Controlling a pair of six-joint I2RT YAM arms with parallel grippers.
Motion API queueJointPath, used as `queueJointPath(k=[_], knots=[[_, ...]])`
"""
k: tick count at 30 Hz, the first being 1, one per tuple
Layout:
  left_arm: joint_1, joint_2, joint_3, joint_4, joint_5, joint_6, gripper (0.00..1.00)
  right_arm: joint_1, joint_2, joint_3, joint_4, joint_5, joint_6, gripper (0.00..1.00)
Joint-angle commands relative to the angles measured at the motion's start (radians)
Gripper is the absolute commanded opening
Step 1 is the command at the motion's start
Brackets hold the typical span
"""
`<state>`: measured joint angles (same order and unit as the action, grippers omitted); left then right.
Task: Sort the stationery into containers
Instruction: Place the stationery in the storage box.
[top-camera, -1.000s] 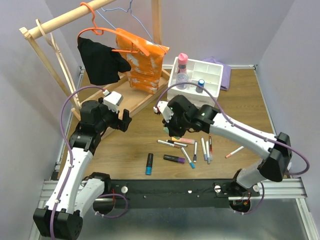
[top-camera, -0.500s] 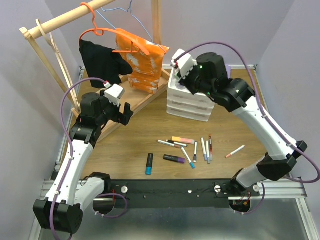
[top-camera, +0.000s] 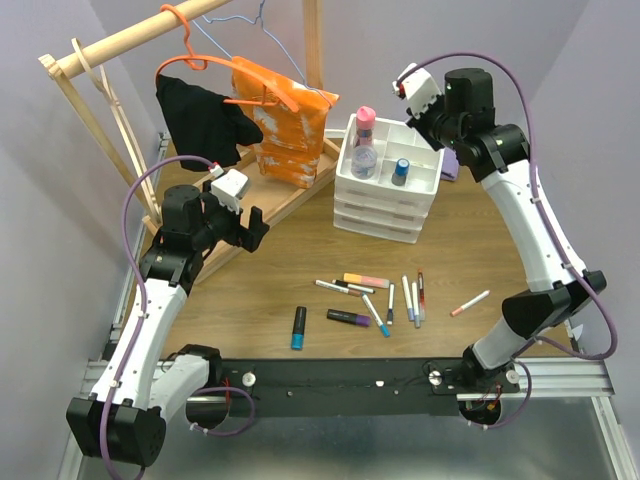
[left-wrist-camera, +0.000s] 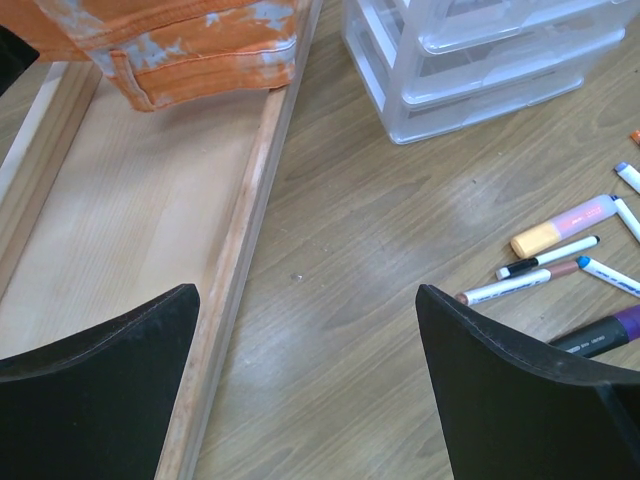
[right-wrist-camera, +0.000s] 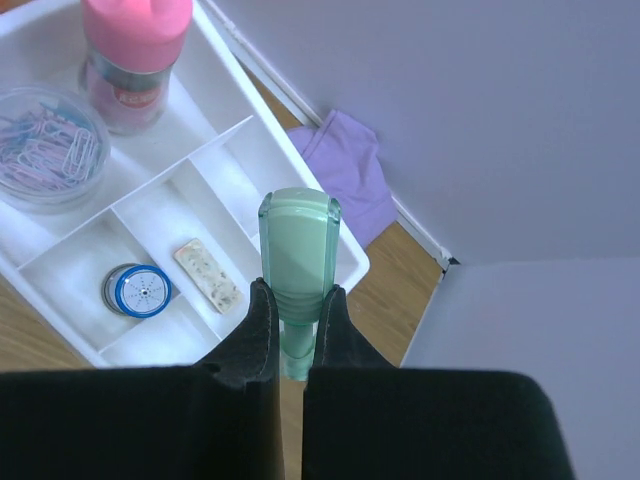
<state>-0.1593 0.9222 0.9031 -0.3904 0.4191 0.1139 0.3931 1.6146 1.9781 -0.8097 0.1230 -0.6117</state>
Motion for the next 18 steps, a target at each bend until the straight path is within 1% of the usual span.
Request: queueJointPath(k=[1,9,10,13,18], knots=[[-0.003,-0.003,0.023,0.013,0.032,-0.003,0.98,-0.031,0.042,0.010,-0.022,-0.097,-0.074,0.00],[-0.003,0.003,0.014,0.004,0.049,0.003,0.98,-0.043,0.090,-0.042,-0.055,-0.115,-0.118,0.00],[-0.005,0.004,0.011,0.002,0.046,0.007,0.98,-0.045,0.096,-0.047,-0.055,-0.146,-0.120,0.01],[-0.006,0.009,0.002,-0.004,0.035,0.018,0.99,-0.045,0.103,-0.071,-0.063,-0.158,-0.125,0.00],[-0.006,0.012,-0.009,-0.001,0.038,0.015,0.99,-0.045,0.111,-0.116,-0.060,-0.155,-0.128,0.01]])
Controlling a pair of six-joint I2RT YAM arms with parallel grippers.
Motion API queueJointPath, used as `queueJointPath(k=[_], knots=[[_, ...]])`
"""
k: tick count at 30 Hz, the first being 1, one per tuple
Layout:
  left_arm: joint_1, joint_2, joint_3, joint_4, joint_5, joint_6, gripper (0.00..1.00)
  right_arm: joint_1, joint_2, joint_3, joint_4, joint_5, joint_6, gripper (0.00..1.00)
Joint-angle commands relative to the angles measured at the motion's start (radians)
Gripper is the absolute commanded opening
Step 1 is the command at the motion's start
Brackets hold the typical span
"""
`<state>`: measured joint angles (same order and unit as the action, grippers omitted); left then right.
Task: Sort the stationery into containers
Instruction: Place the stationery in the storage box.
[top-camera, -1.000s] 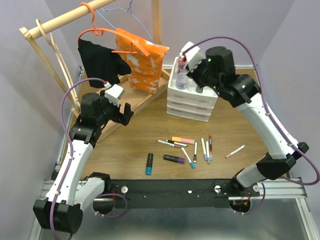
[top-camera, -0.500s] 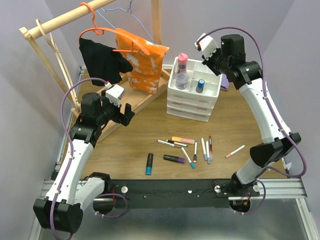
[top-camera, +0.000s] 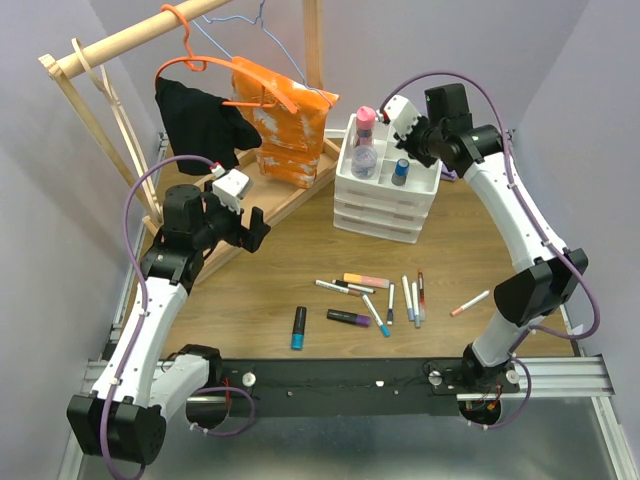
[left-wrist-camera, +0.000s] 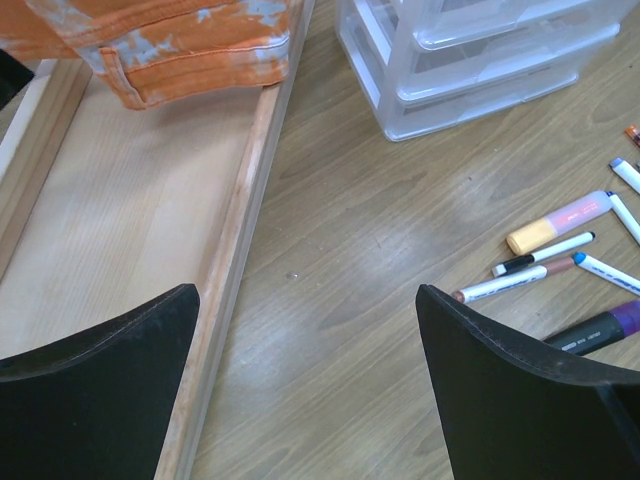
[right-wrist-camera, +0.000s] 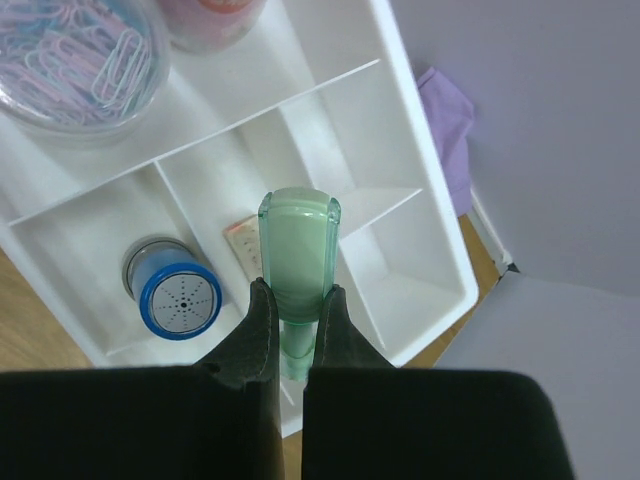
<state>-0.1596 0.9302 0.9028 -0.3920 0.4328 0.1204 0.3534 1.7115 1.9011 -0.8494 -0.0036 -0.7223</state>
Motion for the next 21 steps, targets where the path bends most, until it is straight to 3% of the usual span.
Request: queueJointPath(k=[1,3,7,10,13,21], knots=[[-0.006,0.005,-0.010,0.005,0.024,0.008,0.99,-0.007,0.014,-0.054,-0.014,-0.024,-0.019,0.02],[-0.006,0.009,-0.008,0.007,0.023,0.008,0.99,-0.007,0.014,-0.062,0.006,-0.016,-0.017,0.09],[-0.008,0.019,0.008,0.005,0.020,0.012,0.99,-0.007,0.025,-0.063,0.029,0.026,-0.008,0.34],[-0.008,0.025,0.011,0.010,0.021,0.015,0.99,-0.008,0.023,-0.059,0.039,0.033,0.001,0.45],[-0.008,0.025,0.011,0.013,0.026,0.018,0.99,-0.007,0.013,-0.053,0.044,0.037,0.018,0.50],[-0.059,0.021,0.027,-0.034,0.067,0.061,0.99,-0.008,-0.042,-0.025,0.024,0.083,0.090,0.52]])
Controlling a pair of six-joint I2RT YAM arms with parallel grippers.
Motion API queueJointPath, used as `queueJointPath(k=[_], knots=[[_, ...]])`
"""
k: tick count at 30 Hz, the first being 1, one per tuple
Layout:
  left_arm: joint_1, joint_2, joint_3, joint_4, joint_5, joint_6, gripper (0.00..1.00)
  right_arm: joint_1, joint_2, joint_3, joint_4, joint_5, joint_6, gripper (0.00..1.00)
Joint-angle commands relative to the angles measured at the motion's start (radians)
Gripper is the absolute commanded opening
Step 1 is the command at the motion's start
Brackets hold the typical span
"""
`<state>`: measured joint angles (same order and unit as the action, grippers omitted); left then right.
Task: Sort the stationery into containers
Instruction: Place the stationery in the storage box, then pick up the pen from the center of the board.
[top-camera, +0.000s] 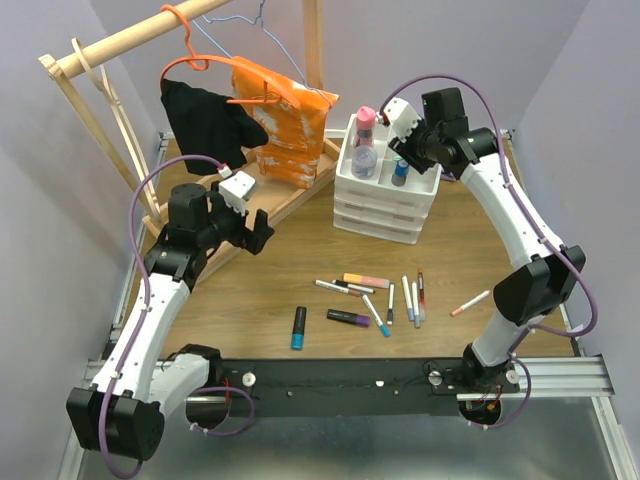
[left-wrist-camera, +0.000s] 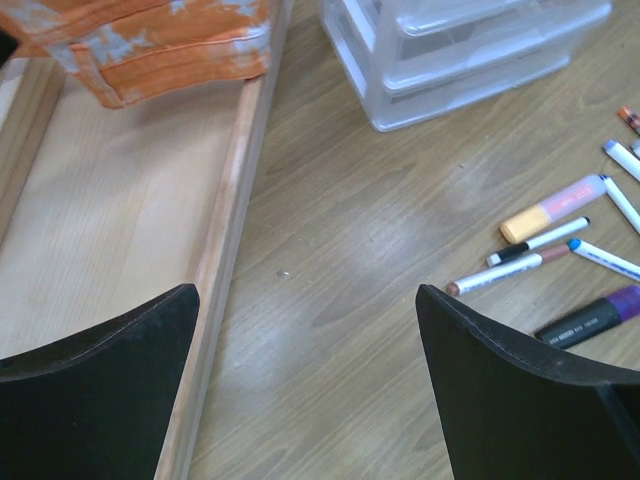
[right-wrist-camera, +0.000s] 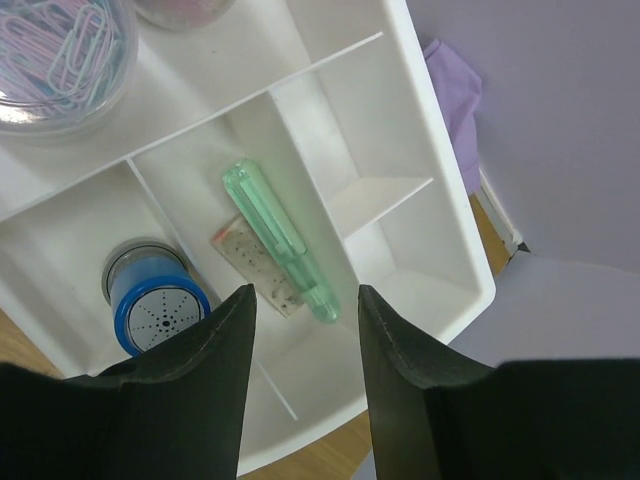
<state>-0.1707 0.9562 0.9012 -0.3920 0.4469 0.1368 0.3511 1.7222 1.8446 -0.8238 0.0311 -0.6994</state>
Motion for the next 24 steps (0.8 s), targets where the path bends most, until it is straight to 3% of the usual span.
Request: queueJointPath(k=[1,6,9,15,18,22,24], knots=[[-0.068,-0.007,0.031,-0.050,0.056,0.073,0.99,-0.004,-0.062,0.039,-0.001,0.061,0.090,0.52],[-0.217,-0.007,0.056,-0.204,0.029,0.207,0.99,-0.006,-0.223,0.012,0.031,0.153,0.324,0.53],[-0.300,0.007,0.053,-0.287,0.023,0.238,0.99,-0.008,-0.341,-0.136,0.070,0.156,0.440,0.55],[-0.391,0.111,0.068,-0.396,0.056,0.259,0.98,-0.006,-0.628,-0.415,0.037,-0.172,0.385,0.56],[-0.435,0.191,0.111,-0.474,-0.014,0.300,0.96,-0.006,-0.731,-0.527,0.060,-0.244,0.368,0.56],[-0.466,0.332,0.226,-0.561,-0.109,0.120,0.91,-0.006,-0.765,-0.578,0.086,-0.194,0.477,0.57],[-0.480,0.343,0.232,-0.544,-0.135,0.054,0.84,-0.006,-0.771,-0.587,0.098,-0.152,0.483,0.57]])
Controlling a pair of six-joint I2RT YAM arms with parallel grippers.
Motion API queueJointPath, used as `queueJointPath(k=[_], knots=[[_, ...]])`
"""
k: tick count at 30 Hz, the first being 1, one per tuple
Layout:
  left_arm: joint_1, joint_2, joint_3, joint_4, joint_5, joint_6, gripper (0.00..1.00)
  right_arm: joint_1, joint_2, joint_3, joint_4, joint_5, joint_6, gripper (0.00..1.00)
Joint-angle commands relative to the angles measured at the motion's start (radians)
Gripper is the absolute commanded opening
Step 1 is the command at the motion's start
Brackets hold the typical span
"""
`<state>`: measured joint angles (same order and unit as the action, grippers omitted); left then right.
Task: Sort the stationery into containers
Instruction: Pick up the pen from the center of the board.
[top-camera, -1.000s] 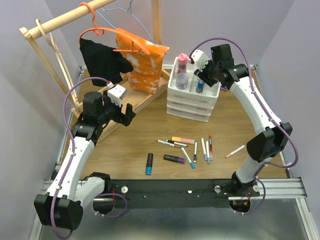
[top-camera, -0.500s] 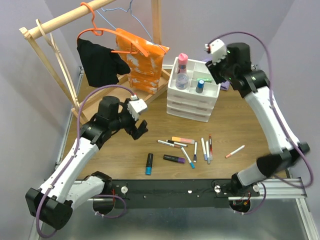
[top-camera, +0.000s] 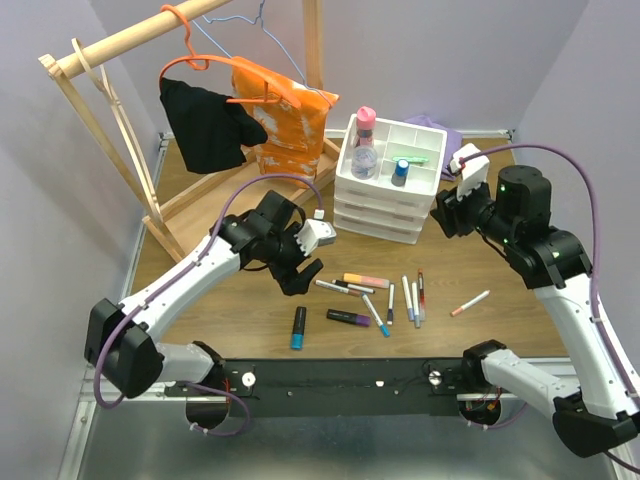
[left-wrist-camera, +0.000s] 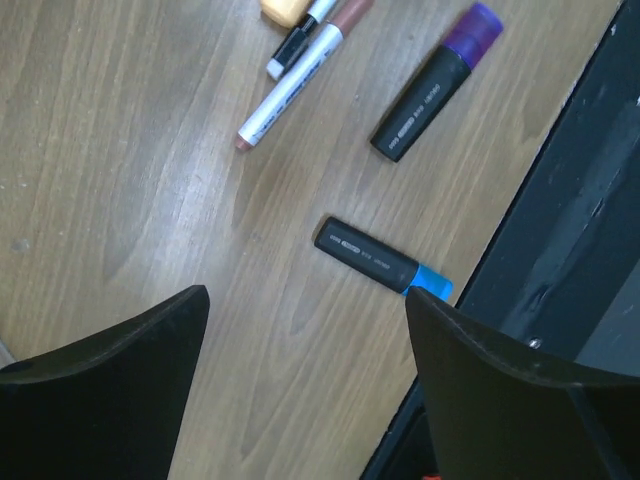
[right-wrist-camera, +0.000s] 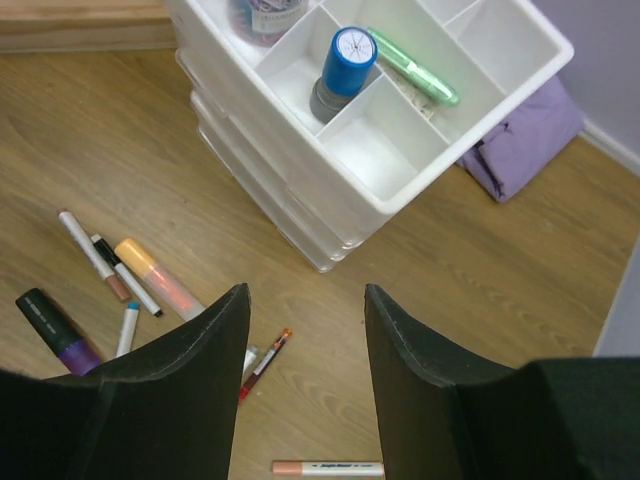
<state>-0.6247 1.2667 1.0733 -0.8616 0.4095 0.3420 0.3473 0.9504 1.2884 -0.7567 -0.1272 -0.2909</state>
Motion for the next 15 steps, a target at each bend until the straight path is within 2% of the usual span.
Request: queueJointPath(k=[1,4,6,8,9,11,12,15], knots=[[-0.036,0.049,0.051,-0.065,-0.104,-0.197,0.82,-0.001,-0.001,-0.035,0.036,0.021,0.064,0.57],[-0.067,0.057,-0.004,-0.036,-0.026,-0.277,0.79,-0.002,0.016,-0.006,0.013,0.066,0.027,0.57],[-0.102,0.065,-0.016,-0.071,0.023,-0.201,0.77,-0.002,0.025,0.024,-0.022,0.061,-0.020,0.56],[-0.148,0.091,0.032,-0.149,0.051,-0.057,0.76,-0.001,0.045,0.060,-0.050,0.069,-0.063,0.56],[-0.159,0.094,0.037,-0.196,0.035,0.062,0.76,-0.002,0.051,0.074,-0.082,0.078,-0.070,0.56],[-0.167,0.062,0.002,-0.208,0.020,0.229,0.76,-0.002,0.062,0.101,-0.096,0.089,-0.086,0.56],[-0.173,0.039,-0.019,-0.165,-0.030,0.374,0.76,-0.001,0.062,0.104,-0.089,0.090,-0.094,0.56],[-0.175,-0.055,-0.120,-0.049,-0.080,0.616,0.78,-0.002,0.018,0.072,-0.026,0.067,-0.139,0.56]])
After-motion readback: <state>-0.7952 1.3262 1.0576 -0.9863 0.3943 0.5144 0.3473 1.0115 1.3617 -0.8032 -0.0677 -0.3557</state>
